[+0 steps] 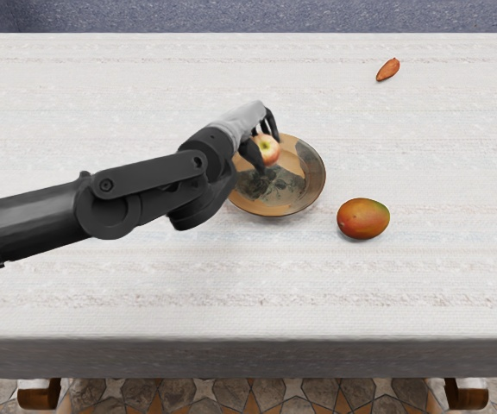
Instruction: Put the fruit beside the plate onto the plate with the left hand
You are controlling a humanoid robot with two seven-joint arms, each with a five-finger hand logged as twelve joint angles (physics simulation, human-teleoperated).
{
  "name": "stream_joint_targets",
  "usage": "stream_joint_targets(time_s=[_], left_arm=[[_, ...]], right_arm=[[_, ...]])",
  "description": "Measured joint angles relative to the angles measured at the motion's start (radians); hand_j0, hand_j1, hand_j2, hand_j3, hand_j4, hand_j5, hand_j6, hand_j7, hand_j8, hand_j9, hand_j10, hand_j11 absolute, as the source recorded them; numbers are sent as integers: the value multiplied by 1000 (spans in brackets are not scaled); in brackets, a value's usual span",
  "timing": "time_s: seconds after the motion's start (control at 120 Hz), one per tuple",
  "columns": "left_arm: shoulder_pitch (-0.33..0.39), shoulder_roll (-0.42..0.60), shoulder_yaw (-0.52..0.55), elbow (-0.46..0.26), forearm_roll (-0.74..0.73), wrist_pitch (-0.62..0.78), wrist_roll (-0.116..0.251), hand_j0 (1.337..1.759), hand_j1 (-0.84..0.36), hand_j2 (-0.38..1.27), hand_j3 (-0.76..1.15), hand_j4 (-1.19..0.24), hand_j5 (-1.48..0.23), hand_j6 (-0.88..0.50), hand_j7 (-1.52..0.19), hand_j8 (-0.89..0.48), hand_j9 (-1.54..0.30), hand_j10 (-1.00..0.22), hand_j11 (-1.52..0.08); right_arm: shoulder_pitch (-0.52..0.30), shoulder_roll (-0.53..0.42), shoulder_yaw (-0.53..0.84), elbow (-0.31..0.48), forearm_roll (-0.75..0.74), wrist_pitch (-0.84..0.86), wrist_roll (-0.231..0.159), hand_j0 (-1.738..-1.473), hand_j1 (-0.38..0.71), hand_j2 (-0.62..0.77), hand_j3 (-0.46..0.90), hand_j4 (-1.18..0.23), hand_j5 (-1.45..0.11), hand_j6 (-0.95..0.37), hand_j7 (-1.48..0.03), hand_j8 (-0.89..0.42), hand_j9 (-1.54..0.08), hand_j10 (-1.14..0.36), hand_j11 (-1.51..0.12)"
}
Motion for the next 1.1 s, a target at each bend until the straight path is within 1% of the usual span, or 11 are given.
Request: stream_joint_targets(time_s=[0.042, 0.167, 0.3, 0.367, 0.417, 0.5, 0.617, 0.725, 0.8, 0.975, 1.1], left_arm=[[0, -5, -1, 11, 2, 3, 0, 1654, -299, 422, 0, -618, -1032, -336, -1016, -368, -993, -695, -999], [1, -14, -9, 23, 5, 12, 0, 1656, -118, 249, 0, -433, -686, -280, -677, -297, -665, -480, -668], [1, -11, -12, 15, 6, 17, 0, 1657, -6, 150, 0, -319, -479, -240, -474, -249, -468, -344, -470], [2, 27, -36, -25, 4, 18, 0, 1657, 45, 117, 0, -271, -398, -215, -395, -221, -390, -289, -392], [4, 98, -75, -91, -29, 18, 0, 1657, 81, 97, 0, -238, -345, -194, -342, -199, -339, -252, -339], [17, 244, -153, -248, -263, -8, 0, 1658, 127, 72, 0, -194, -276, -164, -274, -168, -272, -203, -272], [233, 357, -333, -355, -628, -313, 0, 1658, 204, 44, 0, -127, -178, -110, -177, -112, -175, -132, -176], [276, 605, -444, -398, -960, -646, 0, 1658, 256, 28, 0, -82, -114, -73, -113, -74, -113, -86, -113], [342, 773, -475, -423, -1192, -782, 0, 1658, 278, 21, 0, -62, -86, -56, -85, -56, -85, -64, -85], [375, 981, -500, -432, -1459, -887, 0, 1658, 308, 11, 0, -35, -48, -32, -48, -32, -48, -36, -48], [425, 1082, -498, -429, -1542, -904, 0, 1658, 318, 7, 0, -24, -35, -22, -35, -23, -35, -25, -35]], right_arm=[[0, 0, 0, 0, 0, 0, 0, -1658, -349, 0, 0, 0, 0, -1, 0, 0, 0, 0, 0], [0, 0, 1, 0, 0, 0, 1, -1658, -349, 0, 0, 0, 0, -1, 0, 0, 0, 0, 0], [0, 0, 0, 0, 0, 0, 1, -1658, -349, 0, 0, 0, 0, -1, 0, 0, 0, 0, 0], [0, 0, 0, 0, 0, 0, 1, -1658, -349, 0, 0, 0, 0, -1, 0, 0, 0, 0, 0], [0, 0, 1, 0, 0, 0, 1, -1658, -349, 0, 0, 0, 0, -1, 0, 0, 0, 0, 0], [2, 0, 1, 0, 1, 1, 0, -1658, -349, 0, 0, 0, 0, -1, 0, 0, 0, 0, 0], [3, 0, 1, 0, 1, 3, 0, -1658, -349, 0, 0, 0, 0, -1, 0, 0, 0, 0, 0], [1, 0, 1, 0, 1, 4, 0, -1658, -349, 0, 0, 0, 0, -1, 0, 0, 0, 0, 0], [1, 0, 1, 1, 1, 3, -1, -1658, -349, 0, 0, 0, 0, -1, 0, 0, 0, 0, 0], [0, 0, 0, 1, 1, 2, -1, -1658, -349, 0, 0, 0, 0, -1, 0, 0, 0, 0, 0], [1, 0, -5, 3, 1, 4, -1, -1658, -349, 0, 0, 0, 0, 0, 0, 0, 0, 0, 0]])
